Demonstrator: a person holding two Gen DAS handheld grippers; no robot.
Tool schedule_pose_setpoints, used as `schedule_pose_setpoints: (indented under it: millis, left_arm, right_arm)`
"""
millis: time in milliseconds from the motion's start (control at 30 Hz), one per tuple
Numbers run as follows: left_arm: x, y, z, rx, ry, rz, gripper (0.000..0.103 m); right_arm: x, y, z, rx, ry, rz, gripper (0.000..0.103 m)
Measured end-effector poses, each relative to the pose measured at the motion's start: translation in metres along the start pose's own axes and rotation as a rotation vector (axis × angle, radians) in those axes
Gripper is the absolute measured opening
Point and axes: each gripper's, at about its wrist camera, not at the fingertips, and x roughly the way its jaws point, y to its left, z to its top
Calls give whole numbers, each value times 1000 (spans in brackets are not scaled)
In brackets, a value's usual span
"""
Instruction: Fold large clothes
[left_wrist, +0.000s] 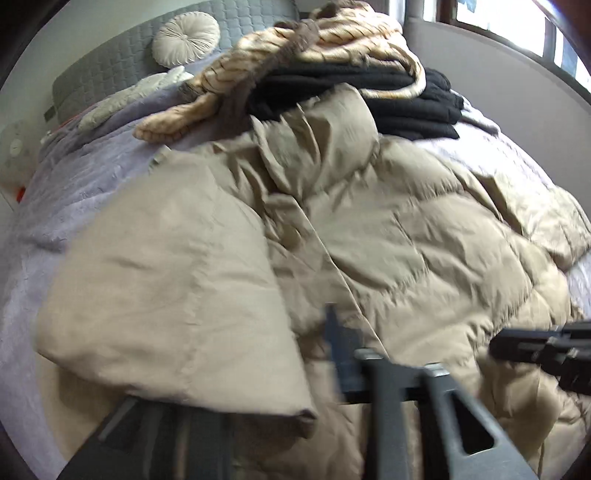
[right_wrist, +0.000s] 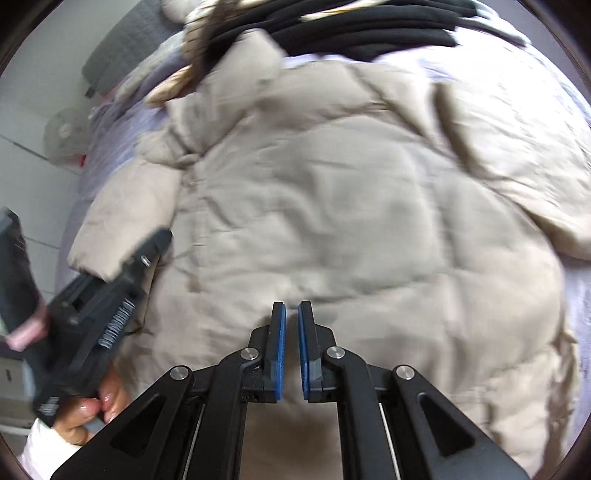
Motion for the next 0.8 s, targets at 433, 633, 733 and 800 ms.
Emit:
schedule_pose_setpoints:
  millis: [433, 633, 733, 800]
  left_arm:
    - [-93, 86, -44, -181, -77, 63, 77]
    - [-71, 178, -96, -501, 77, 200, 77]
    - [-58, 195, -119, -588, 110, 174, 77]
    - [-51, 196, -127, -587, 123, 170, 77]
  right_arm:
    - [-40, 86, 16, -251, -149, -12, 79]
    - [-23, 188, -21, -676, -216, -113, 79]
    - [17, 228, -42, -886, -216, -231, 79]
    - [36, 230, -57, -970, -203, -308, 79]
